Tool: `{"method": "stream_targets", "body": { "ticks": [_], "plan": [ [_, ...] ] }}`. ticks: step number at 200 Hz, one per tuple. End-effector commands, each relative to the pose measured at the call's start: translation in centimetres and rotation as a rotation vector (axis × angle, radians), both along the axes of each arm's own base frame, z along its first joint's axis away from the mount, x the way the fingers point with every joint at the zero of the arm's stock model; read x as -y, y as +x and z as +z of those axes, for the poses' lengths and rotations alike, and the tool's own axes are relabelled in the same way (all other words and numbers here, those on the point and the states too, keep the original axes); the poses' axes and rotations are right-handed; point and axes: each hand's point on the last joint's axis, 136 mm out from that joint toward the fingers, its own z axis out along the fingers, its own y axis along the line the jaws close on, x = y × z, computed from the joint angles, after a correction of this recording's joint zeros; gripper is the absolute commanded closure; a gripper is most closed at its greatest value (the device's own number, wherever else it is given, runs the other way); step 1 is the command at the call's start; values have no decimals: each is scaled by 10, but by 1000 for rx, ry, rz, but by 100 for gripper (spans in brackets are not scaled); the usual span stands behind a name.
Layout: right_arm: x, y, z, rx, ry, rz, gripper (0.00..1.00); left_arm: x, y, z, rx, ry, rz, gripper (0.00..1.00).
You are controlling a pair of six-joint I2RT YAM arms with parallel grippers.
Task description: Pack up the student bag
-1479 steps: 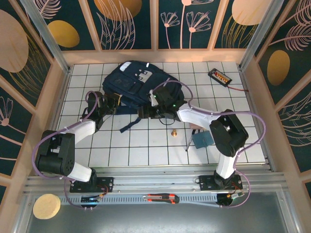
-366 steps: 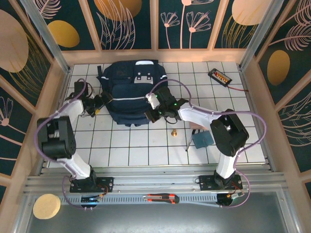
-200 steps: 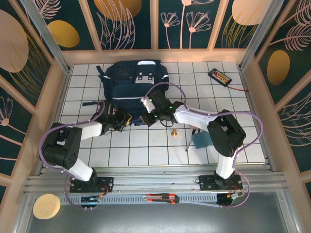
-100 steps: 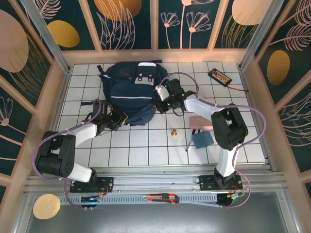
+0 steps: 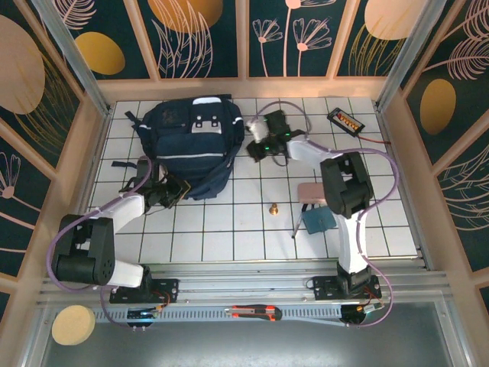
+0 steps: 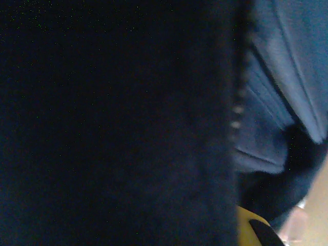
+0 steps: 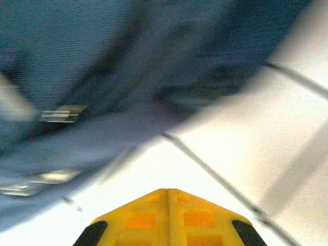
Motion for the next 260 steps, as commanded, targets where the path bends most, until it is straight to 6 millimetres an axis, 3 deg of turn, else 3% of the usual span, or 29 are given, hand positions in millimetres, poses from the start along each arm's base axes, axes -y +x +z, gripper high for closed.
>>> {"method": "stream_targets", "body": {
  "ticks": [1,12,35,47,62,68,85,102,131,197,260],
  "plan": [
    [71,24,24,231,-91,-46,100,-3,-25,-11,-84,54,-81,100],
    [74,14,24,308,-102,13,100,-5,-23,-9,-81,67,-88,100],
    [76,21,34,298,-32,19,100,-5,-21,-4,-74,78,-106,100],
    [56,11,42,242,77,92,100,-2,-20,-1,-62,63,-112,100],
    [23,-13,44,215,143,190,64,0,-19,0,-59,47,-114,100],
    [12,-23,44,215,151,230,60,0,-20,-1,-64,46,-112,100],
    [-22,-57,33,243,145,380,55,-1,-20,0,-54,46,-100,100],
    [-42,-73,18,241,143,442,54,-1,-21,1,-53,42,-92,100],
    [-63,-81,3,204,163,475,53,0,-23,2,-46,26,-81,100],
    [-81,-82,-28,155,141,446,49,3,-27,3,-33,-3,-72,100],
    [-97,-82,-37,158,88,444,47,5,-27,2,-31,-17,-77,100]
  ]
}}
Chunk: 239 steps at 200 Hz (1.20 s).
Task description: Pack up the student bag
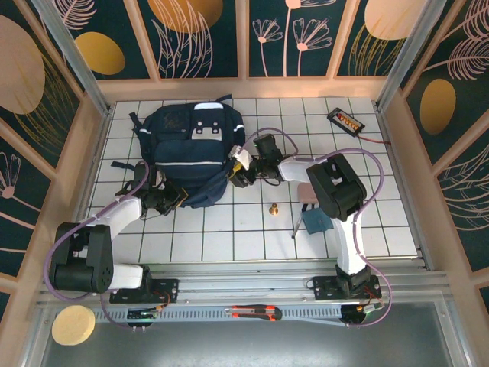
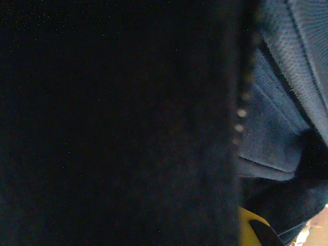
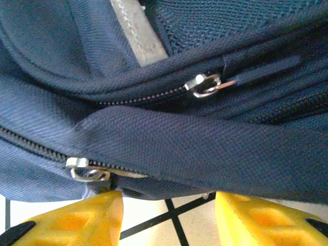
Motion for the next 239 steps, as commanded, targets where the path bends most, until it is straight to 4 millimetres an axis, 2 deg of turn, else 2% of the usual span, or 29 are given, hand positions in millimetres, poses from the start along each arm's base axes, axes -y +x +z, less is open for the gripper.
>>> {"method": "stream_targets", "body": {
  "ticks": [1,24,41,72,97,205,239],
  "plan": [
    [-15,5,3,29,-6,-4,46,9,-5,5,7,-44,-34,100],
    [-18,4,1,17,-11,-6,39,9,-4,4,7,-47,-34,100],
    [-15,1,1,7,-20,0,39,10,-4,4,7,-48,-39,100],
    [-5,-18,9,-56,12,51,41,9,-3,3,8,-48,-38,100],
    [-8,-29,11,-109,38,92,41,9,-4,2,7,-47,-37,100],
    [-13,-43,18,-225,113,130,41,9,-7,-2,-6,-42,-41,100],
    [-15,-43,20,-243,134,126,41,9,-8,-5,-14,-39,-42,100]
  ]
}}
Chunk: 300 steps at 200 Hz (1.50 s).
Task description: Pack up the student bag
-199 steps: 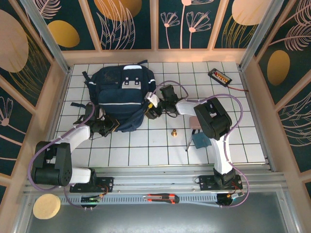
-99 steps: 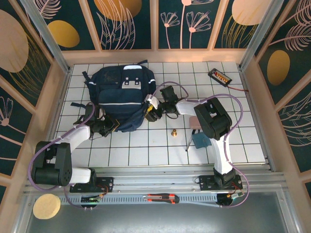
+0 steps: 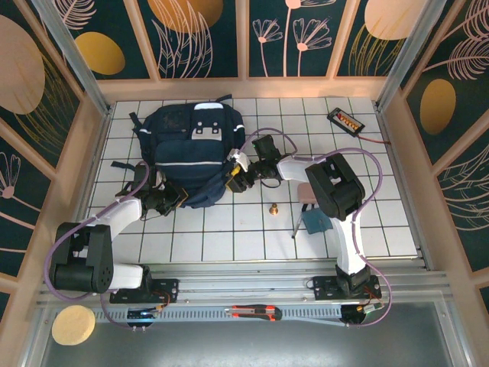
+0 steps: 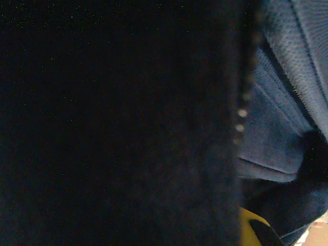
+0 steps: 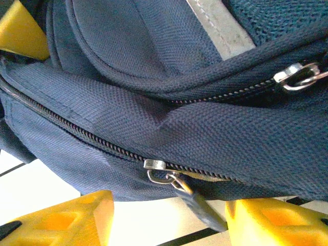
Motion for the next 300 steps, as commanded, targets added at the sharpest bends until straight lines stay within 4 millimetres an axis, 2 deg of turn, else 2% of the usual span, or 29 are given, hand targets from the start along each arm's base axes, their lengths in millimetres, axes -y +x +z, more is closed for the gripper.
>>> {"method": "stream_targets", "body": {
  "ticks": [1,32,42,49,72,84,119,152,157,179,195,214,231,245,264,300],
  "plan": [
    [-6,-11,14,-45,57,38,40,8,-8,-3,-18,-34,-43,100],
    [-8,-5,15,-46,65,11,42,8,-9,-6,-23,-35,-43,100],
    [-9,0,11,-32,41,-12,45,8,-9,-6,-24,-35,-44,100],
    [-8,4,7,-30,21,-25,51,8,-9,-6,-22,-35,-43,100],
    [-9,11,3,-21,-1,-50,89,8,-9,-6,-22,-34,-40,100],
    [-6,15,3,11,-13,-74,100,8,-10,-5,-22,-34,-40,100],
    [14,31,8,111,-58,-168,100,4,-14,-6,-30,-13,-35,100],
    [42,65,11,199,-163,-337,100,-6,-22,-9,-57,52,-36,100],
    [57,78,9,197,-183,-382,100,-7,-23,-8,-58,59,-34,100],
    [83,106,0,200,-267,-469,100,-14,-29,-9,-70,72,-20,100],
    [98,129,0,233,-306,-530,100,-19,-35,-9,-79,81,-16,100],
    [113,155,11,287,-331,-615,100,-28,-41,-10,-89,104,1,100],
    [128,170,22,323,-351,-670,100,-34,-45,-10,-92,104,18,100],
    [139,177,27,336,-358,-703,100,-35,-45,-8,-88,105,26,100],
    [145,178,35,359,-341,-702,100,-37,-45,-8,-86,108,37,100],
    [151,171,30,344,-349,-686,100,-33,-39,-4,-63,78,35,100]
  ]
}}
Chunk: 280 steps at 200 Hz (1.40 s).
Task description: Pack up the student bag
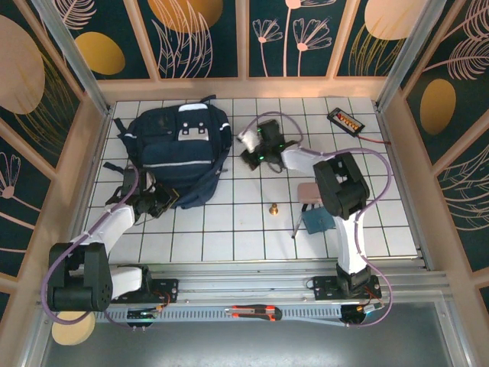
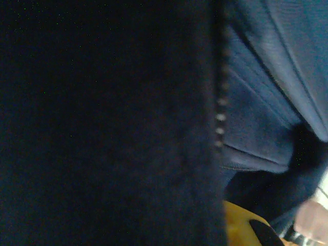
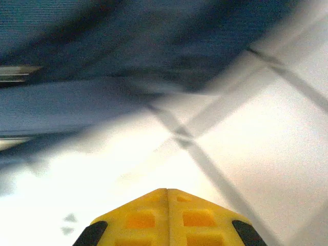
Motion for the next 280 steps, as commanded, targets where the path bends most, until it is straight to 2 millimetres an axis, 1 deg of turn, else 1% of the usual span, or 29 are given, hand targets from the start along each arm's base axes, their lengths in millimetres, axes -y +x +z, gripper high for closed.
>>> {"method": "stream_targets", "body": {
  "ticks": [1,11,31,39,41,44,47,50,52,58,61,71,75,82,102,123,142,157,168,176,180,184,203,221,236,237,239,243,280],
  "plan": [
    [74,48,10,101,-93,-239,100,0,-23,-11,-75,18,-39,100],
    [66,42,10,80,-63,-190,100,2,-23,-10,-71,7,-43,100],
    [33,12,19,24,78,5,100,7,-19,-6,-44,-26,-49,100],
    [23,3,21,21,95,54,86,7,-18,-6,-41,-23,-55,100],
    [21,1,23,25,101,64,82,7,-18,-6,-41,-21,-55,97],
    [18,-2,24,25,109,78,77,6,-18,-6,-44,-14,-56,90],
    [15,-5,24,24,117,88,68,5,-18,-5,-44,-7,-57,78],
    [12,-9,25,21,124,99,63,4,-18,-5,-46,0,-57,67],
    [11,-10,26,23,130,105,60,3,-18,-4,-44,7,-58,61],
    [5,-14,28,11,148,117,55,1,-18,-2,-42,22,-61,37],
    [3,-16,29,1,161,121,53,0,-17,0,-37,31,-64,28],
    [-6,-20,35,-53,216,129,47,-5,-15,6,-28,70,-69,5],
    [-9,-19,38,-74,237,119,45,-6,-15,9,-21,82,-72,2],
    [-15,-18,43,-120,277,89,41,-9,-14,15,-9,106,-77,1],
    [-25,-9,54,-248,361,-31,38,-20,-9,42,47,193,-82,1],
    [-34,-8,64,-363,443,-115,38,-34,-3,75,121,314,-95,2],
    [-43,-13,67,-469,509,-157,39,-43,6,89,147,414,-136,1],
    [-50,-15,61,-553,529,-191,40,-41,17,89,138,447,-186,2],
    [-55,-16,52,-637,536,-217,40,-39,28,87,124,471,-214,2],
    [-55,-16,40,-702,534,-265,40,-37,34,83,105,469,-232,2],
    [-56,-17,37,-728,535,-279,40,-35,35,77,85,461,-243,1],
    [-57,-18,33,-746,537,-285,40,-32,43,84,105,456,-242,2],
    [-69,-29,21,-778,505,-287,40,-17,56,80,113,388,-251,1],
    [-80,-42,8,-823,467,-289,39,-5,56,65,75,310,-246,2],
    [-79,-47,-1,-835,455,-313,39,6,57,57,62,256,-238,3],
    [-83,-50,-2,-838,451,-306,40,7,58,57,63,253,-238,3],
    [-86,-54,-4,-843,447,-301,40,7,53,50,45,247,-238,3],
    [-88,-57,-5,-847,447,-300,40,9,51,45,33,237,-239,4],
    [-100,-68,-15,-861,421,-281,42,17,54,23,-22,170,-194,7]
  ]
}}
